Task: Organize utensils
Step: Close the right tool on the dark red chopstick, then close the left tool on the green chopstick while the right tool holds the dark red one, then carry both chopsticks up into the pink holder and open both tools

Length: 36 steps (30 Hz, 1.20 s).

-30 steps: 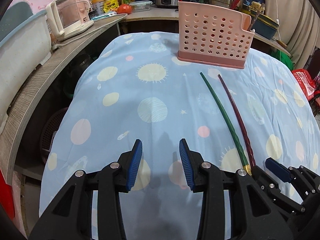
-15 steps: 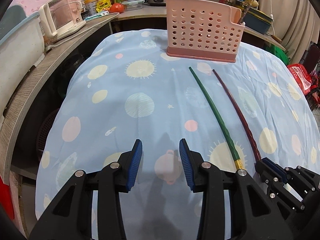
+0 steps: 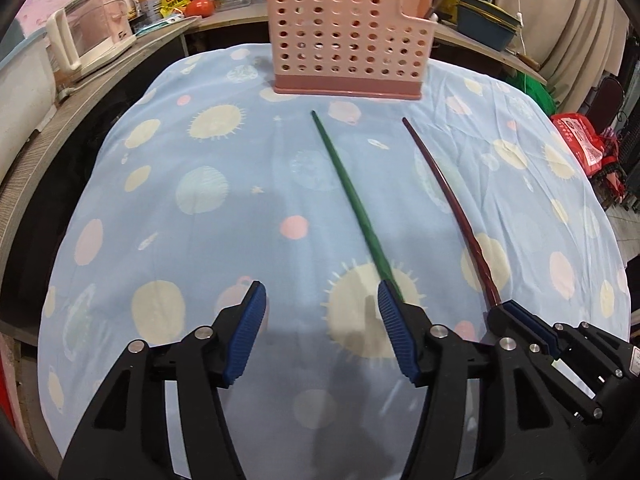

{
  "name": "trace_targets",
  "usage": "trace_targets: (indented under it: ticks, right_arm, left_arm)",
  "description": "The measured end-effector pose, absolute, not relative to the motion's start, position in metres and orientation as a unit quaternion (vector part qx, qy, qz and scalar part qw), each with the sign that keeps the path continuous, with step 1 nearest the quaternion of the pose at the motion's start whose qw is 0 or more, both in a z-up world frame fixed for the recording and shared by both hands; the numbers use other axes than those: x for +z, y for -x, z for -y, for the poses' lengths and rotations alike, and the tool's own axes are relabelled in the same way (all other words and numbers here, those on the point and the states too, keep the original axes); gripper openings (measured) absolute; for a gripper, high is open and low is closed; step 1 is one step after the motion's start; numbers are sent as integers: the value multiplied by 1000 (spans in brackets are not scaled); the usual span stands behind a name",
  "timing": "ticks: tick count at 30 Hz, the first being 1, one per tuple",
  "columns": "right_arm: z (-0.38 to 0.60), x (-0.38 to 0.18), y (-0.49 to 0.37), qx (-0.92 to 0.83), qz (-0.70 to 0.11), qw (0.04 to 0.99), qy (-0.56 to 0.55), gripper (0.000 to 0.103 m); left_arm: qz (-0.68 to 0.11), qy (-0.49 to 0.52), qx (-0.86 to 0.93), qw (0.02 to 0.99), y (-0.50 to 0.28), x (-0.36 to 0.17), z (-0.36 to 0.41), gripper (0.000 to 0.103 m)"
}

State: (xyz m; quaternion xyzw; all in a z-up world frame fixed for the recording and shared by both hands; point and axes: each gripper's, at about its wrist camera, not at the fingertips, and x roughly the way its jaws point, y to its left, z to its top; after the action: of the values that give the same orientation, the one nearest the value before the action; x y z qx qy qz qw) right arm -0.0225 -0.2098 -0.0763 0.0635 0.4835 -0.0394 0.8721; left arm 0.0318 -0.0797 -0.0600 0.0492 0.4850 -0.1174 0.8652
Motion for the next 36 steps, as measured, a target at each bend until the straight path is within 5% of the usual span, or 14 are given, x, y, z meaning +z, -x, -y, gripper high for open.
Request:
trace_targets:
  ticks: [17, 20, 24, 25, 36]
  right_arm:
    - [219, -78, 25, -38, -484, 871, -72, 7]
    - [216, -78, 25, -35, -484, 872, -70, 7]
    - [210, -73, 25, -28, -481, 874, -68, 7]
    - [209, -71, 25, -25, -479, 875, -69, 7]
    - [197, -18, 13, 5, -434, 898, -72, 7]
  left_arm:
    - [-500, -61, -135, 853, -28, -81, 97, 64]
    - [-497, -65, -137, 854, -26, -80, 94, 52]
    - [-500, -59, -148, 851, -27, -76, 86, 12]
    - [-504, -51, -149, 849, -28, -74, 82, 9]
    - [-450, -31, -129, 883, -37, -5, 48, 7]
